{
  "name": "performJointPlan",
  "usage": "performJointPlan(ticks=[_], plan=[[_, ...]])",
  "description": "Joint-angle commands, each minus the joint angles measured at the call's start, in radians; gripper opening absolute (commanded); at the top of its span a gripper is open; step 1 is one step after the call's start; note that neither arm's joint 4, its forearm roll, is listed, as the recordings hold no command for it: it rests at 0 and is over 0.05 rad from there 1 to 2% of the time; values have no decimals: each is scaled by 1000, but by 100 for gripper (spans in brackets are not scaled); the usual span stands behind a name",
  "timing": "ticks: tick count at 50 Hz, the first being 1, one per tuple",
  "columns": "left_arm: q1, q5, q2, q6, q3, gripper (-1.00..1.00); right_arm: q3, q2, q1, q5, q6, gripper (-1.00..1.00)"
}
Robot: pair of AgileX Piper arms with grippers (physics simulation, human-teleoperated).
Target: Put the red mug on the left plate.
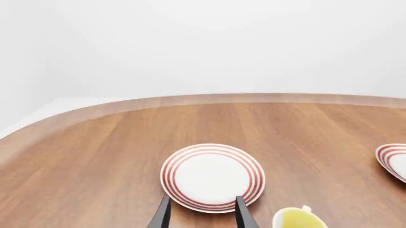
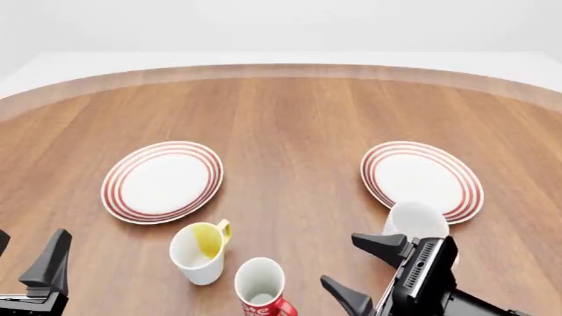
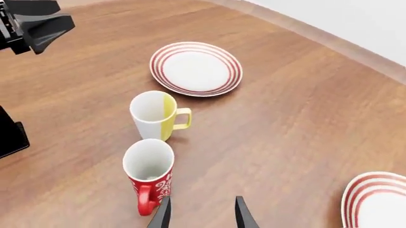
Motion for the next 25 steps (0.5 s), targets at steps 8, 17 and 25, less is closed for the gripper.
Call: performJointPlan(ticks=[8, 17, 25], plan=[[0, 0, 0, 0, 0, 100, -29, 119, 84, -54, 15, 100], [0, 0, 0, 0, 0, 100, -35, 153, 115, -59, 26, 100], [0, 0, 0, 0, 0, 100, -47, 208, 149, -75, 34, 100]])
